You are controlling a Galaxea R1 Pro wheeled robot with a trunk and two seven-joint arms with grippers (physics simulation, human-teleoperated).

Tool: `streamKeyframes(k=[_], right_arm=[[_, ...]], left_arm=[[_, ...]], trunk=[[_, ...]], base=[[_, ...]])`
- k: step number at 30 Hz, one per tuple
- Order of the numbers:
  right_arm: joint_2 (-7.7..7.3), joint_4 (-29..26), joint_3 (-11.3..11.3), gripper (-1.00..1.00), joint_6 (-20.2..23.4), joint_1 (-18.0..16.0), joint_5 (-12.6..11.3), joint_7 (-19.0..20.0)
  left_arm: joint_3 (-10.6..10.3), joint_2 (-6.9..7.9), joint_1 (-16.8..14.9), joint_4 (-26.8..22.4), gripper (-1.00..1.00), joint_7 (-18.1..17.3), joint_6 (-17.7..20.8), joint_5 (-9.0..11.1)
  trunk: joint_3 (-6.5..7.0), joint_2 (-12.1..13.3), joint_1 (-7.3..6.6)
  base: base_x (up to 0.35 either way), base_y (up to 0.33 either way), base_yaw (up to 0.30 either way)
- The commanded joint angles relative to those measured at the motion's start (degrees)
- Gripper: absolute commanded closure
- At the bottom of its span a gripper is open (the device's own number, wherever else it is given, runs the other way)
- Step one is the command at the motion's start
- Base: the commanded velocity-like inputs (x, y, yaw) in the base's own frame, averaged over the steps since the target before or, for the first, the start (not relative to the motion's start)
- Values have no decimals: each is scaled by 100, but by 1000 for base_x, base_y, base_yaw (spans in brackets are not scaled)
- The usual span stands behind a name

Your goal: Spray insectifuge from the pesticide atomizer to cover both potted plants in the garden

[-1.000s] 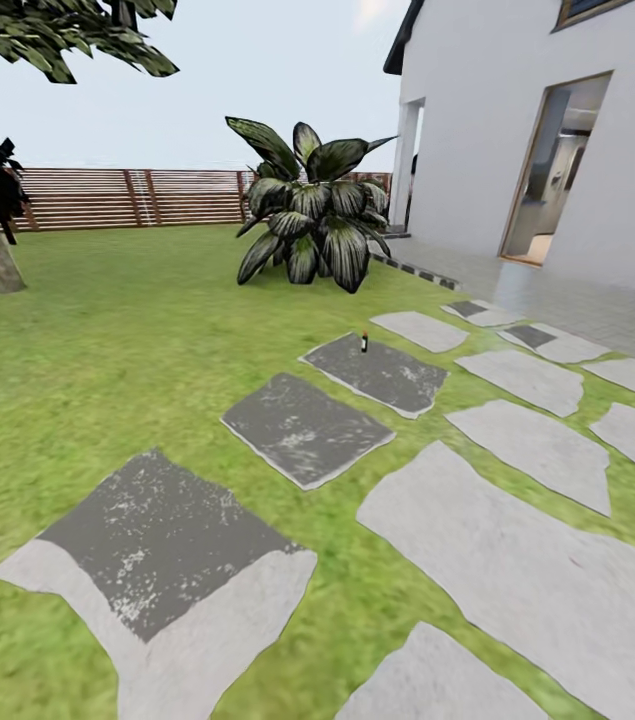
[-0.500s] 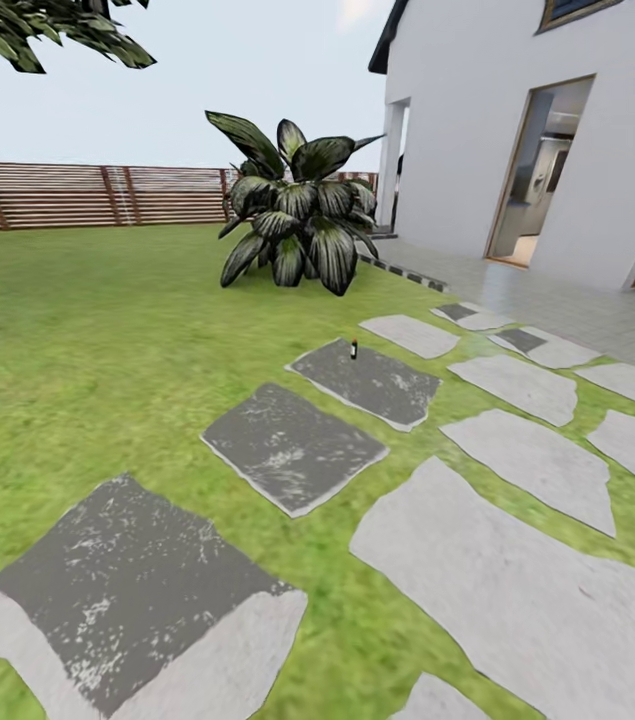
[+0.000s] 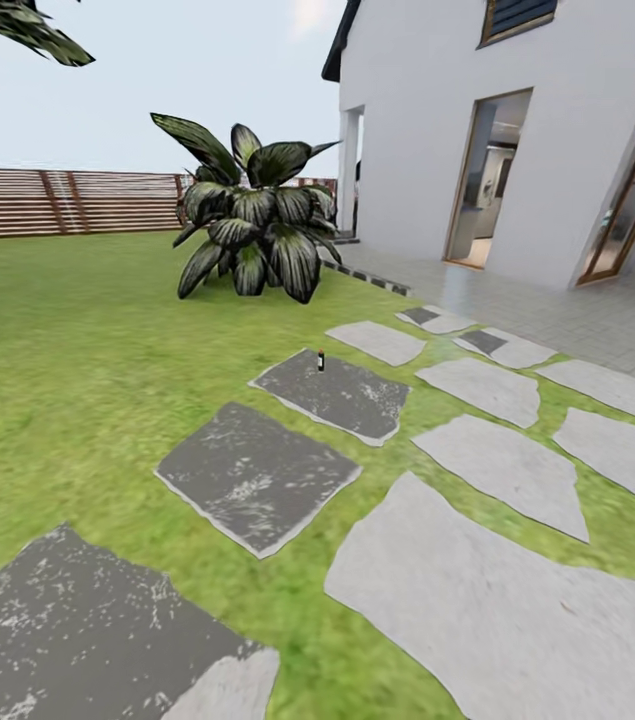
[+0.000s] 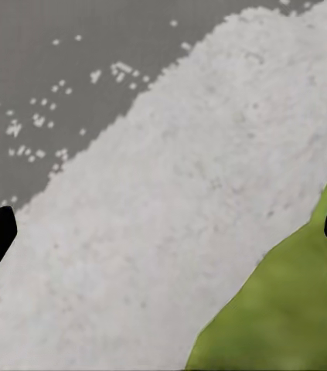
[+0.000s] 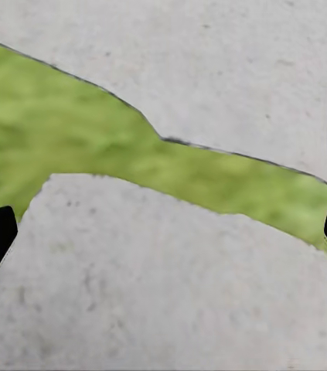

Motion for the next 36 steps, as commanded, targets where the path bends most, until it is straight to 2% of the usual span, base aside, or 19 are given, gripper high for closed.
streamKeyframes(k=[1, 36], right_arm=[[2, 6, -13, -100, -19, -5, 14, -1], [1, 9, -15, -100, -19, -5, 23, -3]], left_arm=[[10, -1, -2, 3, -100, -2, -17, 15], [10, -1, -2, 3, -100, -2, -15, 16]], trunk=[[1, -2, 2], [14, -2, 2]], base=[[336, 0, -184], [336, 0, -11]])
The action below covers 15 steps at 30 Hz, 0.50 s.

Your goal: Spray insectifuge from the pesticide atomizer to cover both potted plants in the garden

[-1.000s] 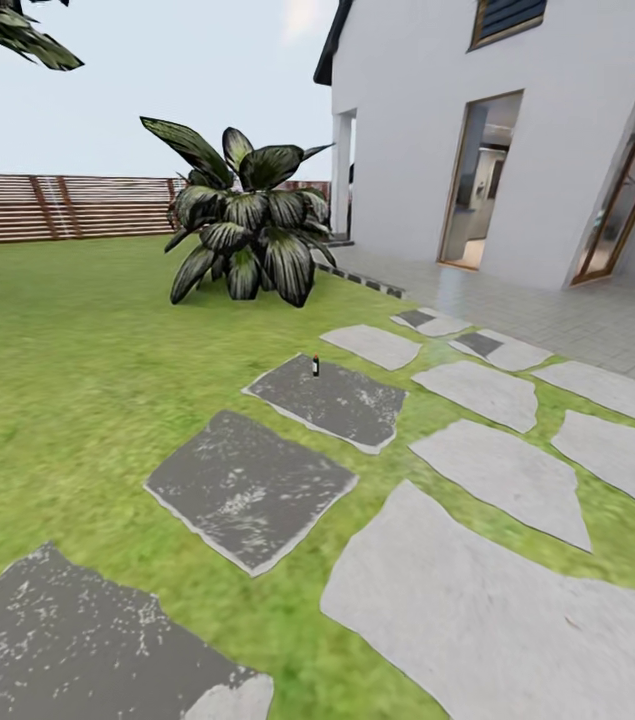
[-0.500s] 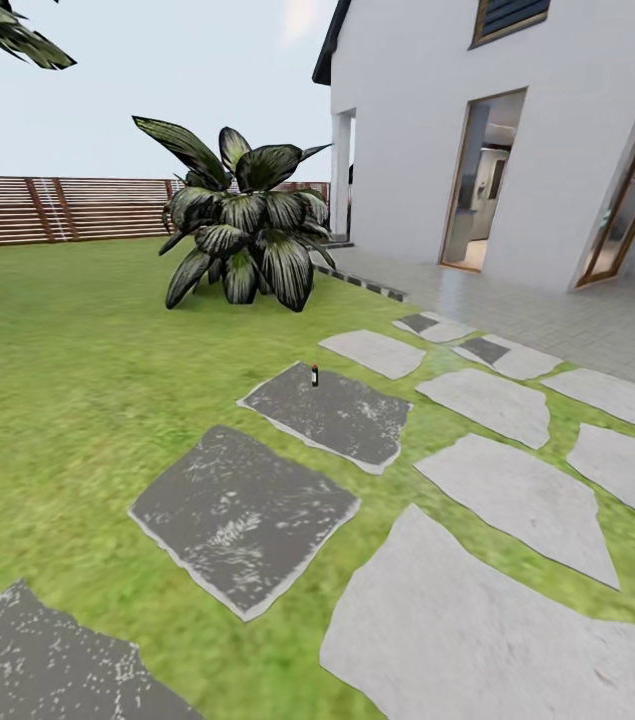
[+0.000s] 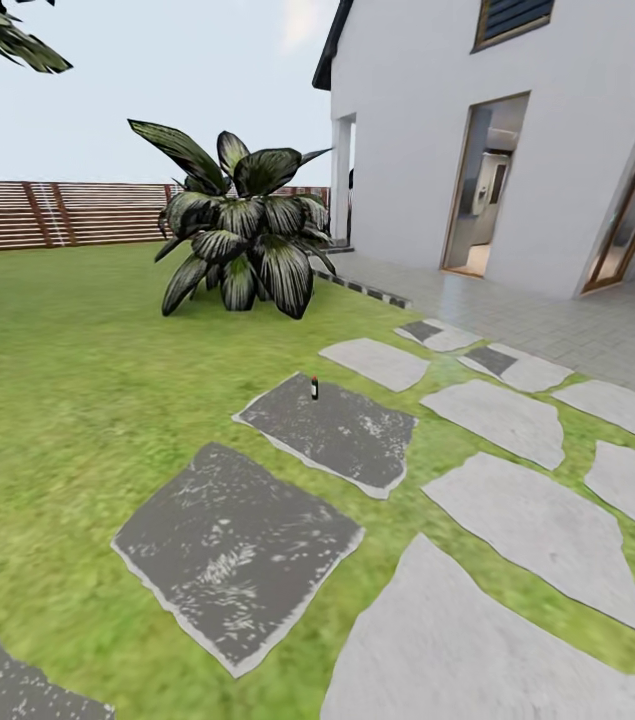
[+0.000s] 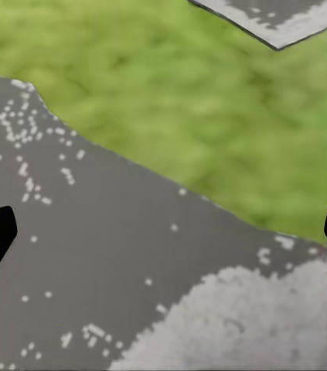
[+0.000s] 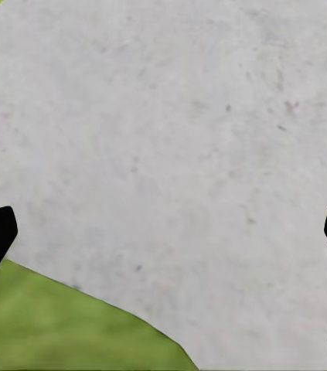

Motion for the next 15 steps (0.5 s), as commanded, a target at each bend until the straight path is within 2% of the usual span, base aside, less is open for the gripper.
streamKeyframes(k=[1, 15], right_arm=[[2, 6, -15, -100, -19, -4, 15, -3], [2, 3, -16, -100, -19, -4, 15, -4]], left_arm=[[9, -1, -3, 5, -100, -2, -18, 16], [9, -1, -3, 5, -100, -2, -22, 14]], trunk=[[-5, -2, 2], [-5, -2, 2]], base=[[336, 0, 0], [336, 0, 0]])
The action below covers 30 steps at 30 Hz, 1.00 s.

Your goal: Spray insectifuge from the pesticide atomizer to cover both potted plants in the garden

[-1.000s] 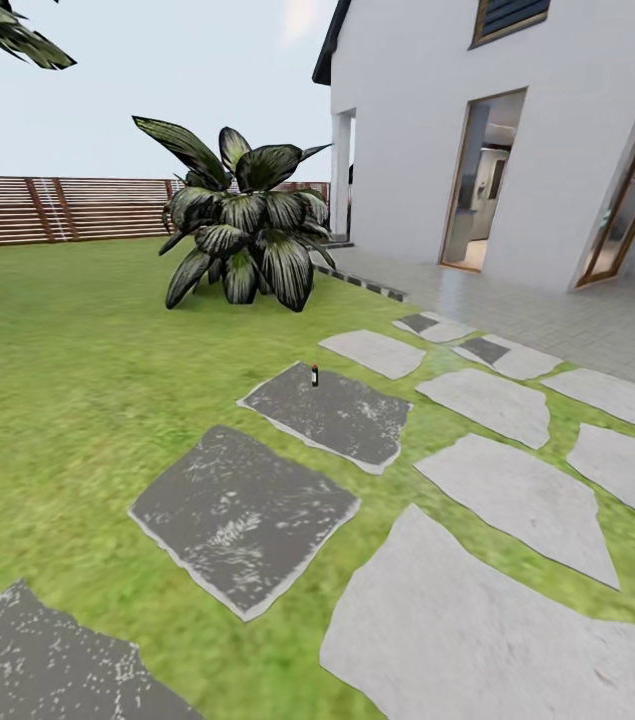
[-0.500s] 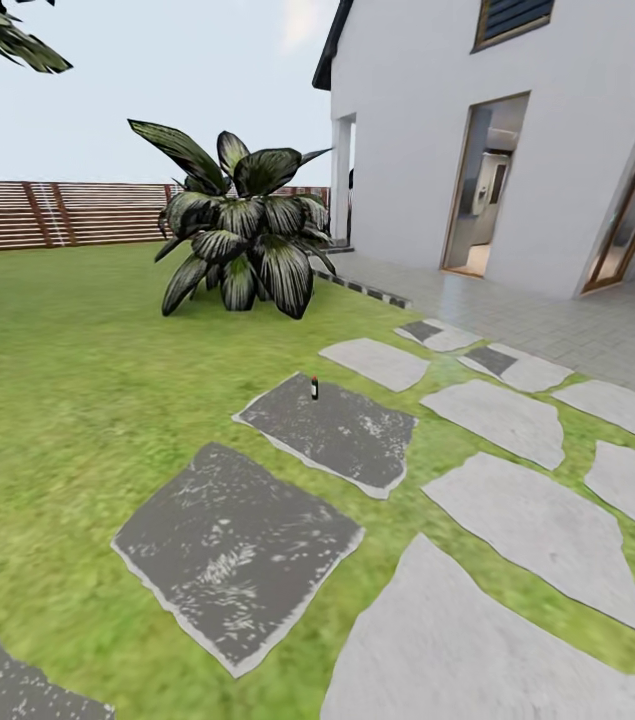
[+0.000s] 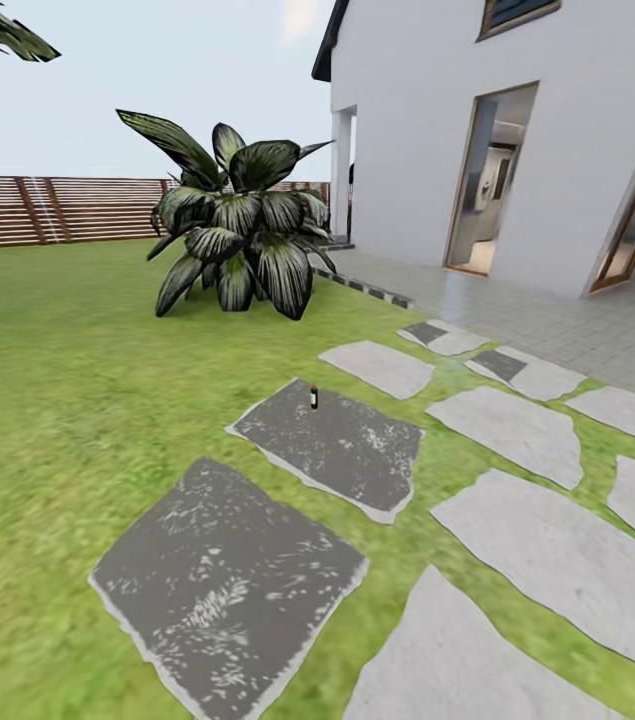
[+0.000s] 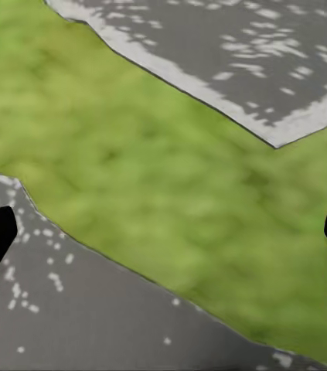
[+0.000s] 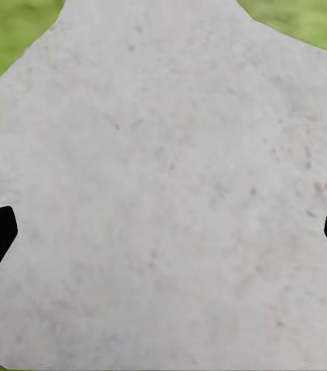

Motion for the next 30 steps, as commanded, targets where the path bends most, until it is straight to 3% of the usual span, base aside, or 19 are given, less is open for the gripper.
streamKeyframes(k=[1, 30], right_arm=[[2, 5, -13, -100, -17, -4, 15, -2], [-1, 5, -18, -100, -19, -4, 6, -5]], left_arm=[[10, -1, -3, 5, -100, -2, -16, 15], [10, -1, -3, 5, -100, -2, -17, 15]], trunk=[[-5, -2, 2], [-5, -2, 2]], base=[[336, 0, 0], [336, 0, 0]])
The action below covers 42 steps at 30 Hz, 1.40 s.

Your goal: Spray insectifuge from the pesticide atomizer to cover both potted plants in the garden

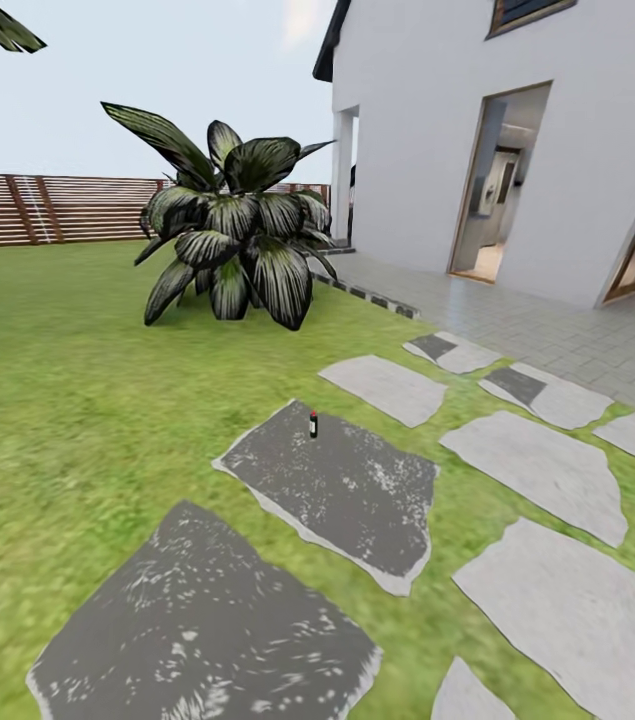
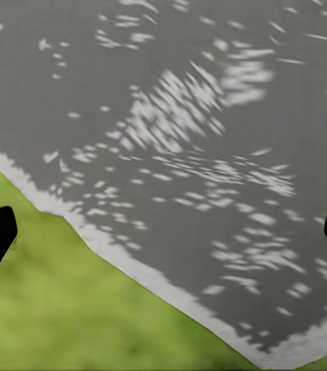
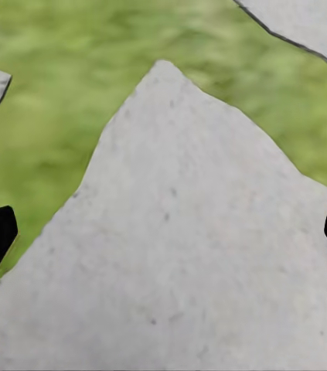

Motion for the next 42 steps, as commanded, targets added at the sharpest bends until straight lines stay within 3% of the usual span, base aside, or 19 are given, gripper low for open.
streamKeyframes(k=[1, 42], right_arm=[[1, 5, -13, -100, -19, -4, 15, -1], [2, 5, -13, -100, -17, -4, 15, -1]], left_arm=[[10, -1, -3, 5, -100, -2, -17, 16], [10, -1, -3, 5, -100, -2, -16, 18]], trunk=[[-5, -2, 2], [-5, -2, 2]], base=[[336, 0, 0], [336, 0, 0]])
